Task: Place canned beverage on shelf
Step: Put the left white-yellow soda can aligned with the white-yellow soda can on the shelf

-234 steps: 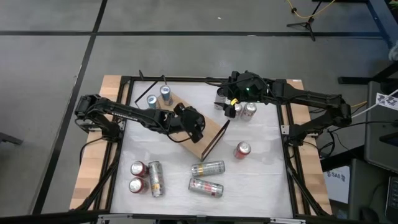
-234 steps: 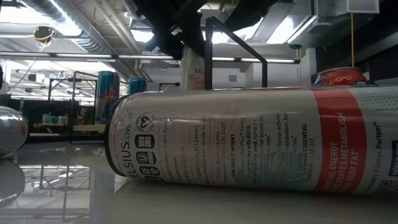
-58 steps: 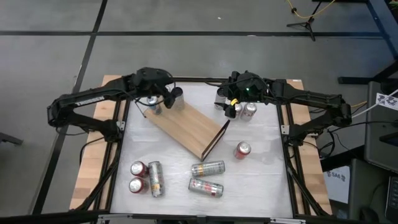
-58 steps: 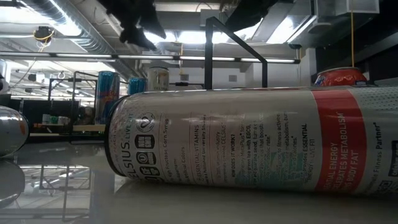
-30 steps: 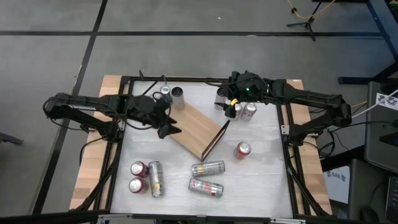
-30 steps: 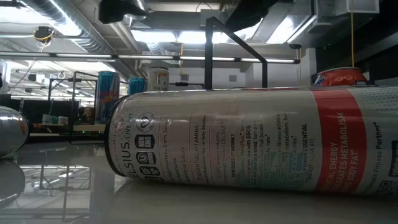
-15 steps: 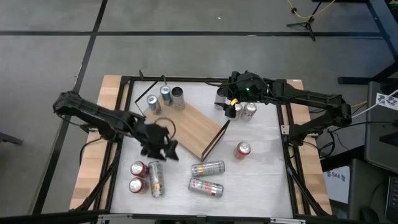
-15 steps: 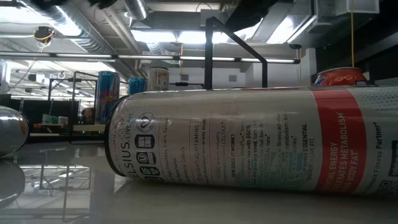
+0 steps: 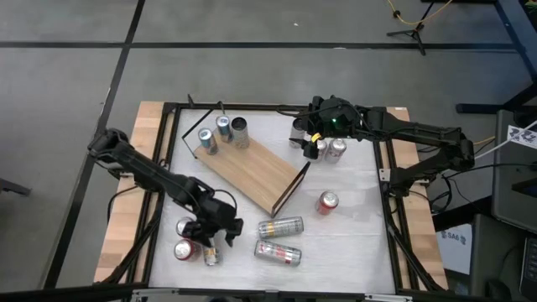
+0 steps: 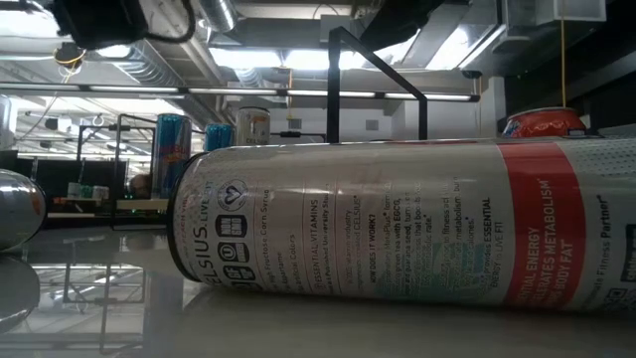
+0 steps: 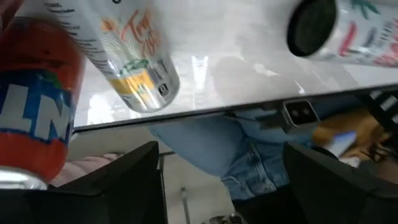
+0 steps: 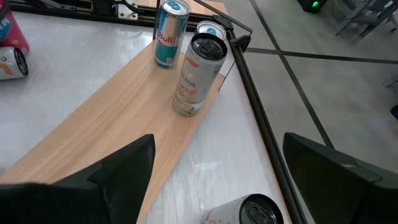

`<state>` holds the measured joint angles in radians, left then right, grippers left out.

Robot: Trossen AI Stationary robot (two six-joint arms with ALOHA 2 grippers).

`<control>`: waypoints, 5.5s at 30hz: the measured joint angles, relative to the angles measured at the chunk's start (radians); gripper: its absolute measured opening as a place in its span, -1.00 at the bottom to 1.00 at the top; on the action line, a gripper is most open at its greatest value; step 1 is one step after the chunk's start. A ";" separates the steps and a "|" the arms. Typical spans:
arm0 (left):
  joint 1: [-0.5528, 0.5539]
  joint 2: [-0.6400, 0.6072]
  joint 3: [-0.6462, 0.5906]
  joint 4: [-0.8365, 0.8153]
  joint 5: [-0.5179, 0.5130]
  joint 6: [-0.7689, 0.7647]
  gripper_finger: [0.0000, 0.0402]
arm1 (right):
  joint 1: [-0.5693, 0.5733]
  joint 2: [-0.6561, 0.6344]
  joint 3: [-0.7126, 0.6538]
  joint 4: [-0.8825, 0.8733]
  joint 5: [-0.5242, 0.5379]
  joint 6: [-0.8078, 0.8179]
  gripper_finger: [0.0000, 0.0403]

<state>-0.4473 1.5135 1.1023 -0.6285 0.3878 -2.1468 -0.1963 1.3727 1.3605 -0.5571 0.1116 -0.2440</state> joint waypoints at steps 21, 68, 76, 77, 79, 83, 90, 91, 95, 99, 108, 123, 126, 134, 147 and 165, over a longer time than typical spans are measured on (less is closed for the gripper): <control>-0.001 0.151 0.000 -0.156 0.030 -0.025 0.67 | 0.000 0.000 0.000 0.000 0.000 0.000 0.73; -0.018 0.229 0.001 -0.371 -0.259 -0.020 0.50 | 0.000 0.000 0.000 0.000 0.000 0.000 0.73; -0.019 0.230 0.001 -0.377 -0.276 -0.021 0.37 | 0.000 0.000 0.000 0.000 0.000 0.000 0.73; -0.019 0.230 0.001 -0.377 -0.280 -0.021 0.37 | 0.000 0.000 0.000 0.000 0.000 0.000 0.73; -0.019 0.230 0.001 -0.377 -0.281 -0.022 0.37 | 0.000 0.000 0.000 0.000 0.000 0.000 0.73; -0.019 0.230 0.001 -0.378 -0.287 -0.026 0.37 | 0.000 0.000 0.000 0.000 0.000 0.000 0.73; -0.019 0.230 0.001 -0.382 -0.311 -0.039 0.27 | 0.000 0.000 0.000 0.000 0.000 0.000 0.73; -0.019 0.230 0.001 -0.383 -0.312 -0.040 0.26 | 0.000 0.000 0.000 0.000 0.000 0.000 0.73; -0.019 0.231 0.000 -0.389 -0.313 -0.040 0.28 | 0.000 0.000 0.000 0.000 0.000 0.000 0.73; -0.018 0.232 0.000 -0.393 -0.317 -0.043 0.31 | 0.000 0.000 0.000 0.000 0.000 0.000 0.73; -0.018 0.233 0.000 -0.403 -0.312 -0.044 0.32 | 0.000 0.000 0.000 0.000 0.000 0.000 0.73; -0.018 0.233 -0.001 -0.408 -0.285 -0.023 0.32 | 0.000 0.000 0.000 0.000 0.000 0.000 0.73; -0.018 0.233 -0.001 -0.407 -0.281 -0.016 0.34 | 0.000 0.000 0.000 0.000 0.000 0.000 0.73; -0.018 0.235 -0.002 -0.410 -0.279 -0.014 0.56 | 0.000 0.000 0.000 0.000 0.000 0.000 0.73; -0.018 0.234 -0.002 -0.410 -0.290 -0.017 0.62 | 0.000 0.000 0.000 0.000 0.000 0.000 0.73; -0.016 0.269 0.000 -0.442 -0.249 -0.021 0.62 | 0.000 0.000 0.000 0.000 0.000 0.000 0.73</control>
<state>-0.4633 1.7824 1.1019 -1.0702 0.1383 -2.1674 -0.1965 1.3727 1.3605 -0.5568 0.1114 -0.2443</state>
